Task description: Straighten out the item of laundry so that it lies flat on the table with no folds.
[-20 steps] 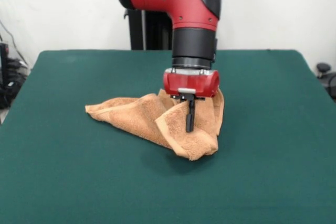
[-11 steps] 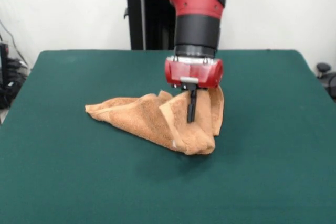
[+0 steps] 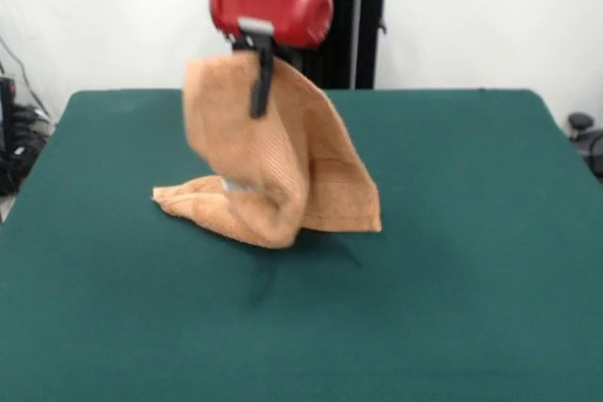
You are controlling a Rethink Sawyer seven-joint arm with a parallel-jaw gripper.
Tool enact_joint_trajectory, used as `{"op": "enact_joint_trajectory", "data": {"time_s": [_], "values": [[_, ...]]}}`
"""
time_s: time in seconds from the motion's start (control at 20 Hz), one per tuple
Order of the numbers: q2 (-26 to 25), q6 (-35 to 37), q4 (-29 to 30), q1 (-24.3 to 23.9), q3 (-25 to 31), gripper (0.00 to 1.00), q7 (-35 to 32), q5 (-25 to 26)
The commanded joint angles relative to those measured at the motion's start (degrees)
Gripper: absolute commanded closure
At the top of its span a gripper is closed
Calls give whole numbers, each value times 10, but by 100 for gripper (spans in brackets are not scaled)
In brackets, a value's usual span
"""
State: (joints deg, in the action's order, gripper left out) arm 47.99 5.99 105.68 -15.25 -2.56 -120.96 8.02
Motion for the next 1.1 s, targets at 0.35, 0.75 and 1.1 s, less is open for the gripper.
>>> {"op": "enact_joint_trajectory", "data": {"time_s": [0.35,0.75,1.1], "values": [[78,89,71,9,44,100,0,38],[144,245,97,48,-4,100,-13,15],[186,332,147,92,-39,100,-97,-32]]}}
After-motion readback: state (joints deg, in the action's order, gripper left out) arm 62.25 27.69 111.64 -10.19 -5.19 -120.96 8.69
